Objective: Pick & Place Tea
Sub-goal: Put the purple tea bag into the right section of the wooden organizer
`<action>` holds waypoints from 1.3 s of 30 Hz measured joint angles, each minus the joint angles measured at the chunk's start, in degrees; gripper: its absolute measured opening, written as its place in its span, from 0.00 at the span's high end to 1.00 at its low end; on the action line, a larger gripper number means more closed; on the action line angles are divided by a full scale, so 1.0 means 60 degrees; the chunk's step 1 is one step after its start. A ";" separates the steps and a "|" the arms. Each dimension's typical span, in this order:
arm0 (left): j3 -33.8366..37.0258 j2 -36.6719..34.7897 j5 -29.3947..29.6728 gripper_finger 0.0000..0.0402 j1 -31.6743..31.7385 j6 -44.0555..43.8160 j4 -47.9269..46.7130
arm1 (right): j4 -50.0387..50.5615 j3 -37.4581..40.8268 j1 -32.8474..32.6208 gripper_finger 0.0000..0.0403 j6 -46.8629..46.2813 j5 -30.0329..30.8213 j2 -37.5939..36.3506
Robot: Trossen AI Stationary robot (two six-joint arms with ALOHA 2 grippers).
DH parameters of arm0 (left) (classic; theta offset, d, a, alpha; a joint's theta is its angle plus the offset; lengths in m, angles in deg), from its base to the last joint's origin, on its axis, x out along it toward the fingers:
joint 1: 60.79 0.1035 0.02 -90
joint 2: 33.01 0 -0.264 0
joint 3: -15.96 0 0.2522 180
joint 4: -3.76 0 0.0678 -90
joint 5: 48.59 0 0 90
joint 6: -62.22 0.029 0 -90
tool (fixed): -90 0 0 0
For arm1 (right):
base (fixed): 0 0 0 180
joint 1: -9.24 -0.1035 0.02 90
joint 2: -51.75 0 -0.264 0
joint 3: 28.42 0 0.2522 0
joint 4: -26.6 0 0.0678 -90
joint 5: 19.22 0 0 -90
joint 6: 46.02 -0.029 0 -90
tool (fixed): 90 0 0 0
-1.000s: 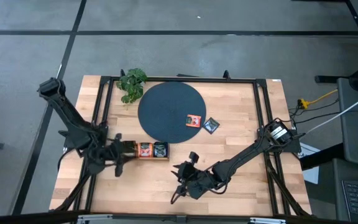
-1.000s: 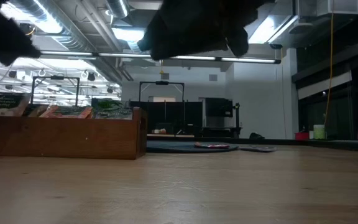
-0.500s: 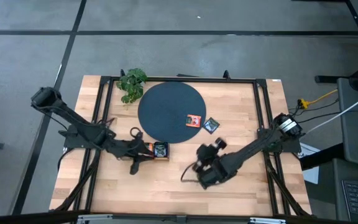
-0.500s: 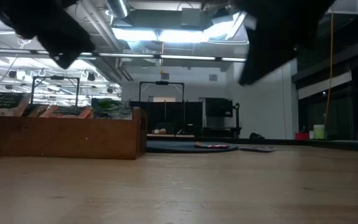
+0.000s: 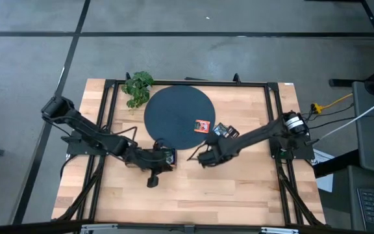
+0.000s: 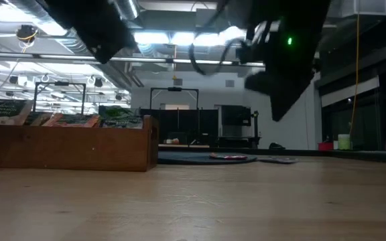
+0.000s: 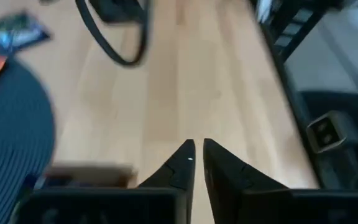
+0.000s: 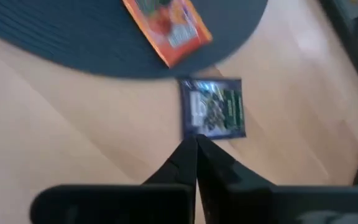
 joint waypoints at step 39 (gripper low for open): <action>-0.0512 0.0072 0.0475 0.98 -0.0345 -0.0280 -0.1948 | -0.5473 0.2941 0.0035 1.00 0.3285 -0.3188 -0.0115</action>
